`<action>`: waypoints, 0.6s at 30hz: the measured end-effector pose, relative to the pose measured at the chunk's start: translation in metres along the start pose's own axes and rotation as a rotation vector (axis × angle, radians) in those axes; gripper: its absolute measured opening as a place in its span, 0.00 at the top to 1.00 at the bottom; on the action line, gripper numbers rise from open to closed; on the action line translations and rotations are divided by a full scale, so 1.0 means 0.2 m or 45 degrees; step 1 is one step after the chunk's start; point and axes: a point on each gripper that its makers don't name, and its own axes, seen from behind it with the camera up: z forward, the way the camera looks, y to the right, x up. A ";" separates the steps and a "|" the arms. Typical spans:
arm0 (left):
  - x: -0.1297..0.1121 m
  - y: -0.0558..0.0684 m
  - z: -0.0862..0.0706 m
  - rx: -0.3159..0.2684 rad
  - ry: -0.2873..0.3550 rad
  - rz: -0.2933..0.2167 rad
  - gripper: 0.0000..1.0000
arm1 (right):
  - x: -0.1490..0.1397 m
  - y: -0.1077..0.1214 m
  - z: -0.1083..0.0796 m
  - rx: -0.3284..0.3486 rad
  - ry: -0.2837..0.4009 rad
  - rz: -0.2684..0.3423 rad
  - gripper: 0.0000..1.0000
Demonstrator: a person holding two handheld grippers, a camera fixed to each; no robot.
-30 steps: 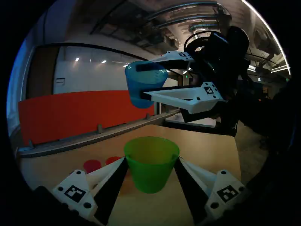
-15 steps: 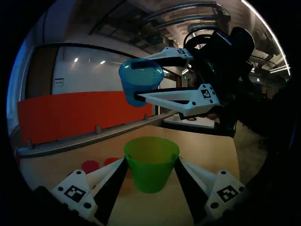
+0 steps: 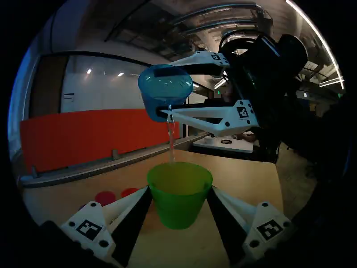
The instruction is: Pour water
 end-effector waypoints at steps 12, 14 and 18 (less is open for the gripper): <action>0.00 0.01 0.00 -0.003 -0.002 0.004 0.16 | 0.00 0.01 0.00 -0.016 -0.004 -0.062 0.10; 0.00 0.01 0.01 -0.003 -0.002 0.004 0.16 | 0.00 0.02 0.00 -0.019 -0.005 -0.073 0.10; 0.00 0.01 0.01 -0.007 -0.002 0.005 0.16 | 0.00 0.02 -0.01 -0.024 -0.005 -0.096 0.10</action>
